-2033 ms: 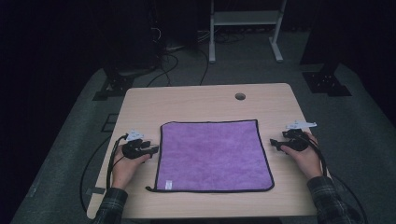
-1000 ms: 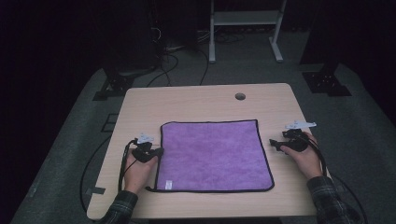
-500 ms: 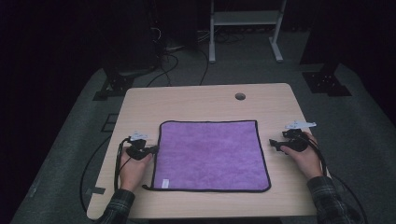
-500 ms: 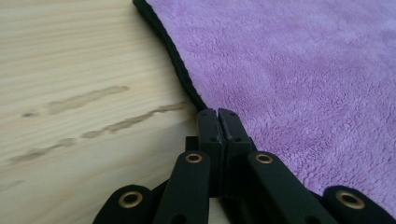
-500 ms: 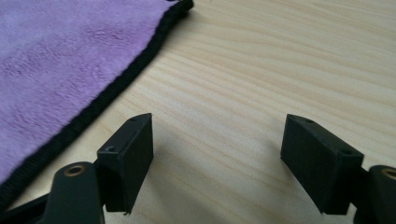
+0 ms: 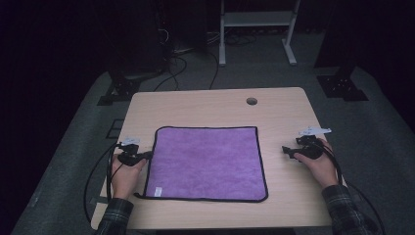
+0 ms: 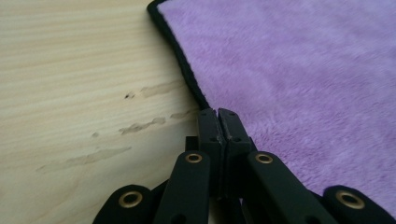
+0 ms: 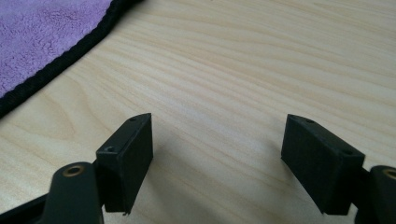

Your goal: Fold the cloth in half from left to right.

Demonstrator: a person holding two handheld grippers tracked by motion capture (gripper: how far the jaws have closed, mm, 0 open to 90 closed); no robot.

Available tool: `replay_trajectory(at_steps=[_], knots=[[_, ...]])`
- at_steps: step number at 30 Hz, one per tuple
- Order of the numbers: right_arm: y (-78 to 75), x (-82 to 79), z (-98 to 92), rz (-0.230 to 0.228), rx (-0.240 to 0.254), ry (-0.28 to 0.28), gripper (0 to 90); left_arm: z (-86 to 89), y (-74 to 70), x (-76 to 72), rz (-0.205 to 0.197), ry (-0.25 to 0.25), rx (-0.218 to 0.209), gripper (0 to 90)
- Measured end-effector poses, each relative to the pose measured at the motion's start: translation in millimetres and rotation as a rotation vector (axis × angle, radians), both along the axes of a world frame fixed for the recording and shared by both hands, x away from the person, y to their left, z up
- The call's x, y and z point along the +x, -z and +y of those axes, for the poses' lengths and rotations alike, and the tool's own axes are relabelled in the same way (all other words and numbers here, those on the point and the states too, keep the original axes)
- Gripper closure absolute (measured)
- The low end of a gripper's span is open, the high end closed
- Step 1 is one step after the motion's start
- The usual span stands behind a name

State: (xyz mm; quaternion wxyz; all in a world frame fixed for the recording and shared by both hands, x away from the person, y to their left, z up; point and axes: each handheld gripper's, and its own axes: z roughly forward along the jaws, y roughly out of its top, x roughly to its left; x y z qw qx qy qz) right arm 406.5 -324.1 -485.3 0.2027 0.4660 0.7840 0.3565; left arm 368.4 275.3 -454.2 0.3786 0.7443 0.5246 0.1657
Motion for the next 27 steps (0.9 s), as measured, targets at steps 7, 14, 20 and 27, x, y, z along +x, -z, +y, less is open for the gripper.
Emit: replay_trajectory(at_steps=[7, 14, 20, 27], knots=[[0.1, 0.2, 0.4, 0.002, 0.000, -0.006, 22.2, -8.4, -8.3, -1.1, -0.031, 0.092, -0.143, 88.9], [0.1, 0.4, 0.9, 0.003, -0.002, -0.009, 21.5, -20.9, -11.8, 0.8, -0.045, 0.167, -0.243, 88.8], [0.2, 0.4, 0.9, 0.003, -0.002, -0.009, 21.2, -33.9, -14.5, 5.4, -0.049, 0.219, -0.301, 88.6], [0.2, 0.4, 1.0, 0.004, -0.002, -0.009, 21.1, -52.4, -16.2, 13.9, -0.036, 0.271, -0.314, 88.6]])
